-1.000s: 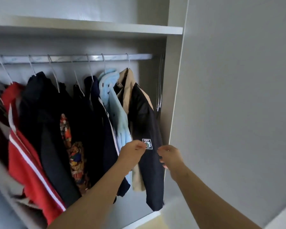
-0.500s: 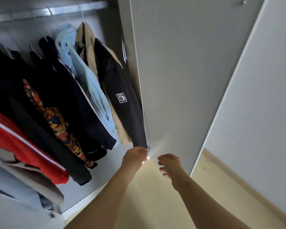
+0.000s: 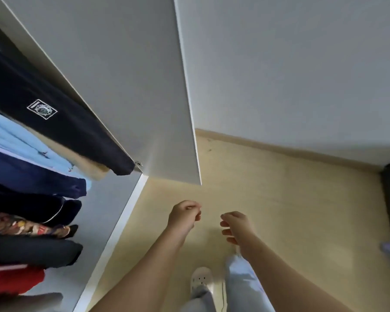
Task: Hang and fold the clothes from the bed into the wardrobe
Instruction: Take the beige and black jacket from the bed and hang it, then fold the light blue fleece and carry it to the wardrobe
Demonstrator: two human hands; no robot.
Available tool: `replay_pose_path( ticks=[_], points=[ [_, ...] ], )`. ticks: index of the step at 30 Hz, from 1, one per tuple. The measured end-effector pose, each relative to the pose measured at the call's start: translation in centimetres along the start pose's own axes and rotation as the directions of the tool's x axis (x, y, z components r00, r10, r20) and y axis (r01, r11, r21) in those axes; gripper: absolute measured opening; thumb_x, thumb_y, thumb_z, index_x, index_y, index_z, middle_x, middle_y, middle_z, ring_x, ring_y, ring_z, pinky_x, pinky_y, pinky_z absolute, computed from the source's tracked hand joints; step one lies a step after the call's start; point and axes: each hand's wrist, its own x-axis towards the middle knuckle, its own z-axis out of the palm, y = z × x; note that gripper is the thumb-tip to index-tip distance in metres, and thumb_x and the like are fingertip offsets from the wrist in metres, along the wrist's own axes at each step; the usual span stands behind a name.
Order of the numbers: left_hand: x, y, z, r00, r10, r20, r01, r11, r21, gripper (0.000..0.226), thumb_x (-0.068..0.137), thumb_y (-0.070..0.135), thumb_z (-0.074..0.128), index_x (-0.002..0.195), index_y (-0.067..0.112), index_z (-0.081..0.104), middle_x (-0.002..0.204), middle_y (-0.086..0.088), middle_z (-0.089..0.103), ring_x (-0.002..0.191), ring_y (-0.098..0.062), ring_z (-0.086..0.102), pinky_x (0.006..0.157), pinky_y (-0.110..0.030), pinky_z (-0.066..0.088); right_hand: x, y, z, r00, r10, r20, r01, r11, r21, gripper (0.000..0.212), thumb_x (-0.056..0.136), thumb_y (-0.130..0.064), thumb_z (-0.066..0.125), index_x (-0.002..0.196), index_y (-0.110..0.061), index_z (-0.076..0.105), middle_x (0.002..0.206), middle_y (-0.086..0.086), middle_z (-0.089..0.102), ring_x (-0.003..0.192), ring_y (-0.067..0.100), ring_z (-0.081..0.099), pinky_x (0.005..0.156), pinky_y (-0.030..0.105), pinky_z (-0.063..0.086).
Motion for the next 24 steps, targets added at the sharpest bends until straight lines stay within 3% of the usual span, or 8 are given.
replay_pose_path(
  ticks=[5,9,19,24],
  points=[
    [-2.4,-1.8,5.9,0.979,0.002,0.204,-0.048,0.974,0.222,0.013,0.089,0.018,0.054,0.079,0.023,0.061,0.077,0.000,0.064,0.081,-0.019,0.062,0.070,-0.027,0.044,-2.9,5.7,-5.3,0.984,0.094,-0.150,-0.057,0.970,0.235,0.013,0.092,-0.015,0.052,0.080,-0.015,0.057,0.075,0.002,0.056,0.058,0.015,0.051,0.055,0.023,0.037],
    [-4.9,-2.1,12.2,0.945,0.009,0.327,-0.121,0.938,0.325,0.014,0.089,0.018,0.054,0.078,0.022,0.060,0.069,0.002,0.060,0.077,-0.018,0.059,0.066,-0.025,0.041,-5.0,9.6,-10.6,0.957,0.137,-0.254,-0.028,0.919,0.393,0.012,0.091,-0.015,0.052,0.081,-0.015,0.058,0.075,0.002,0.056,0.058,0.015,0.052,0.055,0.023,0.038],
    [-16.5,-2.9,34.0,0.787,-0.026,0.617,-0.345,0.811,0.473,0.019,0.092,0.014,0.049,0.077,0.023,0.057,0.071,0.004,0.058,0.060,-0.008,0.055,0.053,-0.020,0.036,-12.1,20.0,-29.4,0.846,0.268,-0.460,0.108,0.760,0.641,0.012,0.090,-0.014,0.051,0.080,-0.014,0.057,0.073,0.003,0.057,0.057,0.016,0.052,0.054,0.022,0.038],
    [-21.9,-4.4,43.2,0.725,-0.074,0.685,-0.382,0.784,0.490,0.022,0.093,0.010,0.048,0.075,0.021,0.055,0.068,0.003,0.056,0.057,-0.008,0.052,0.051,-0.020,0.033,-15.7,25.0,-36.9,0.797,0.344,-0.497,0.157,0.676,0.720,0.013,0.091,-0.015,0.051,0.080,-0.015,0.057,0.073,0.003,0.057,0.059,0.016,0.052,0.056,0.023,0.038]
  ],
)
